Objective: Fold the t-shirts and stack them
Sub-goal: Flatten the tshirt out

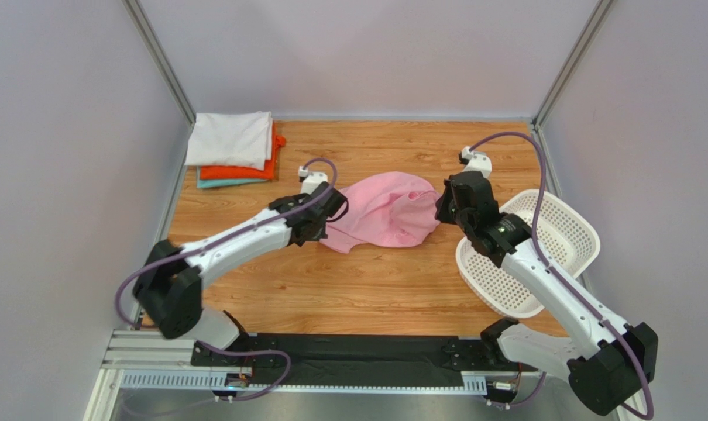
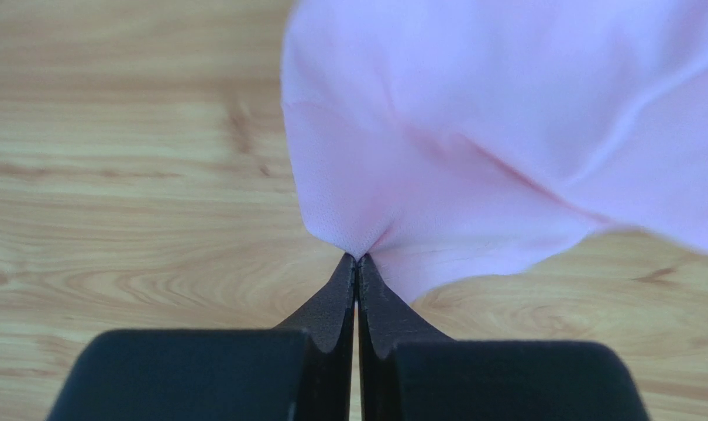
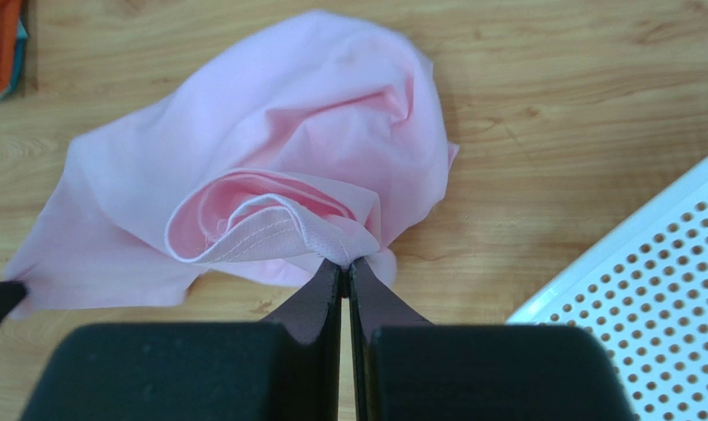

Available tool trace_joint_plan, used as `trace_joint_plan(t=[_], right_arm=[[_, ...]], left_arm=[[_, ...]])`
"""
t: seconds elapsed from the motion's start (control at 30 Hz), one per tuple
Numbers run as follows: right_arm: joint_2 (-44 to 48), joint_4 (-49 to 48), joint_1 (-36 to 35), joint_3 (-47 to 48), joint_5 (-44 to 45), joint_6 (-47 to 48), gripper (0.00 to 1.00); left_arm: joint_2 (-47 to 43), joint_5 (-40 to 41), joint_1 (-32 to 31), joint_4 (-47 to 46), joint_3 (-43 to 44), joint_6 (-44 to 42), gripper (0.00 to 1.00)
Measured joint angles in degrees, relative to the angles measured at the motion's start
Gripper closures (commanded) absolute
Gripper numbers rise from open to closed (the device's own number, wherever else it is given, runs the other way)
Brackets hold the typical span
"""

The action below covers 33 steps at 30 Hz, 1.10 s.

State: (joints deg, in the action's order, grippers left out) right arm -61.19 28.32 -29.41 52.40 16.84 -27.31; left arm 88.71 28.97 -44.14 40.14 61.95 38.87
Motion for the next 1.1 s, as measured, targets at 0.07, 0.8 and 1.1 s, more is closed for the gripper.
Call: trace_joint_plan(t=[0.07, 0.8, 1.1], right_arm=[[0.9, 1.5, 0.1, 2.8, 1.8, 0.9, 1.0], [14.1, 5.5, 0.2, 44.5, -5.3, 12.0, 1.0], [9.7, 3.7, 0.2, 48.8, -7.8, 14.7, 1.0]], left_arm=[[-8.5, 3.8, 0.0, 0.5, 0.1, -0.3, 1.0], [-50.0, 3.6, 0.0, -3.8, 31.0, -18.8, 1.0], [-38.4, 8.8, 0.0, -7.4, 42.9, -25.8, 1.0]])
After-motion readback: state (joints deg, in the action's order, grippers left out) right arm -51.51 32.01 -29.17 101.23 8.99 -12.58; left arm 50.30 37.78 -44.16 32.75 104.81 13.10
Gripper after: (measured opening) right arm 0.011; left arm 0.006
